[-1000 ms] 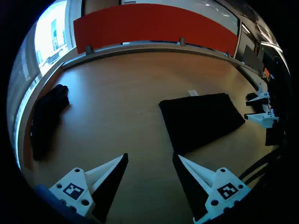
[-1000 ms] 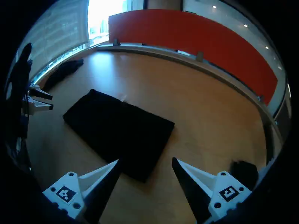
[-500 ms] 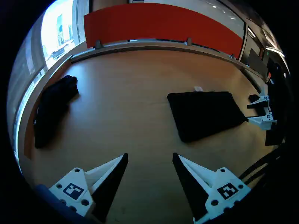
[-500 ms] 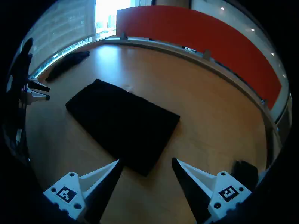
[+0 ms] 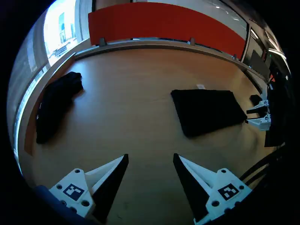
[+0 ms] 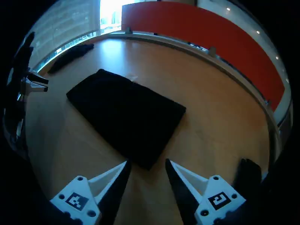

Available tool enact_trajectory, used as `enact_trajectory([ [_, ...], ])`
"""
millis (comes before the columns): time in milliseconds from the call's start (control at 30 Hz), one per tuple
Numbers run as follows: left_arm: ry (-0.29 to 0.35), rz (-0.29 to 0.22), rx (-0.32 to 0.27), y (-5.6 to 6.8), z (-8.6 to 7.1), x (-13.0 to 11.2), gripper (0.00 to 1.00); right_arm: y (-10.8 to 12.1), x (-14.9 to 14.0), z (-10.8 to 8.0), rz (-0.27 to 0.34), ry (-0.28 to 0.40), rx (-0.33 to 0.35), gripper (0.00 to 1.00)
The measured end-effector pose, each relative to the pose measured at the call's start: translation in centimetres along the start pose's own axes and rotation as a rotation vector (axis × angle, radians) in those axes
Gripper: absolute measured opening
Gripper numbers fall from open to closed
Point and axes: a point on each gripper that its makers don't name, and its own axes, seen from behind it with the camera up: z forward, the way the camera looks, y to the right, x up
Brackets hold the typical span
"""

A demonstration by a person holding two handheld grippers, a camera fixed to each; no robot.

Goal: Fold towel

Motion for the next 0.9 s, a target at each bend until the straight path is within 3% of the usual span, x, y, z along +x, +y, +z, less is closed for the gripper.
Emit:
enact_trajectory([
  [167,-0.001,-0.002,0.000,-0.24,-0.34,-0.22,0.88,-0.07,-0.20,-0.07,0.001,-0.006,0.015,0.50],
  [433,-0.003,0.000,0.003,-0.59,-0.68,-0.37,0.88,-0.06,-0.83,-0.01,-0.011,-0.023,0.030,0.36],
  [667,-0.004,0.004,0.004,-0.80,-0.78,-0.47,0.88,0.02,-0.96,0.15,-0.015,-0.031,0.030,0.12],
  [900,-0.004,0.001,0.005,-0.98,-0.91,-0.54,0.88,-0.13,-0.42,0.13,-0.015,-0.012,0.028,0.05],
])
